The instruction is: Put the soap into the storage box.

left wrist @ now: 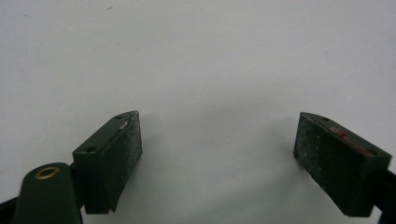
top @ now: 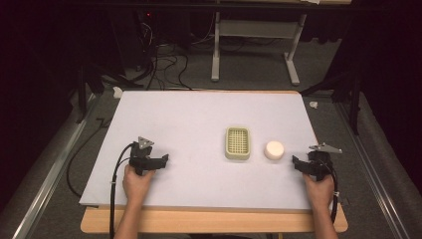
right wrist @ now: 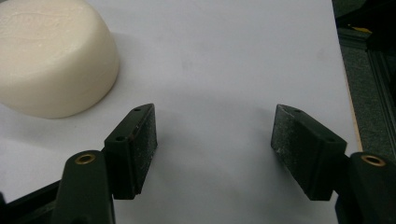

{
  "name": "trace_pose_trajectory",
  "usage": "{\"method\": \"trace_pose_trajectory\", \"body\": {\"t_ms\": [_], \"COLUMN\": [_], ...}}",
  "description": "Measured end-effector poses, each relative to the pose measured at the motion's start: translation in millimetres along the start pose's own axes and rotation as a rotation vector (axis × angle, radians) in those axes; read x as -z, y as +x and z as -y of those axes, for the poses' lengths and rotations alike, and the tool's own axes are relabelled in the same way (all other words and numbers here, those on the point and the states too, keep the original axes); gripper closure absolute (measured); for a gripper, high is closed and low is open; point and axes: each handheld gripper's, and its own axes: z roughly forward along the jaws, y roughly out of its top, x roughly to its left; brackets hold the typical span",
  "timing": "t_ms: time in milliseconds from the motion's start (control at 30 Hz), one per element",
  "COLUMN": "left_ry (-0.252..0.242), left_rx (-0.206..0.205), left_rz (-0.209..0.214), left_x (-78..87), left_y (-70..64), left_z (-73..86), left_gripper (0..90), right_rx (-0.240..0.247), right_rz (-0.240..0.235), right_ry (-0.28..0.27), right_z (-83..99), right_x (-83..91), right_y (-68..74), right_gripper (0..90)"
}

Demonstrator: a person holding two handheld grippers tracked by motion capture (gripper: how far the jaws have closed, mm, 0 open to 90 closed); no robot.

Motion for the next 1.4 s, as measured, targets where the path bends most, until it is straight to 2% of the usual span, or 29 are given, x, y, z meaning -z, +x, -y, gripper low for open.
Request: {"method": "trace_pose_trajectory", "body": {"t_ms": [700, 933, 1033, 1200, 1400], "left_ry": [0.0, 0.0, 0.0, 0.002, 0.002], "left_rx": [0.001, 0.001, 0.001, 0.001, 0.001], "left_rz": [0.0, 0.001, 0.001, 0.002, 0.002], "left_x": [-0.1, 0.0, 0.0, 0.1, 0.1], "left_y": [0.1, 0.2, 0.2, 0.3, 0.3], "left_z": [-0.1, -0.1, -0.1, -0.2, -0.2], "left_gripper": [15.8, 15.8, 15.8, 15.7, 15.8], "right_rx": [0.0, 0.005, -0.008, -0.01, -0.004], "right_rz": [-0.013, -0.026, -0.04, -0.051, -0.072], "right_ry": [0.007, 0.02, 0.018, 0.008, -0.031], "right_z": [-1.2, -2.6, -2.3, 1.4, 4.8], "right_x": [-0.4, -0.1, 1.5, 4.2, 16.3], "right_y": [-1.2, -1.7, -2.3, -2.0, 2.6], "right_gripper": [30.7, 28.3, 25.0, 23.5, 23.3]}}
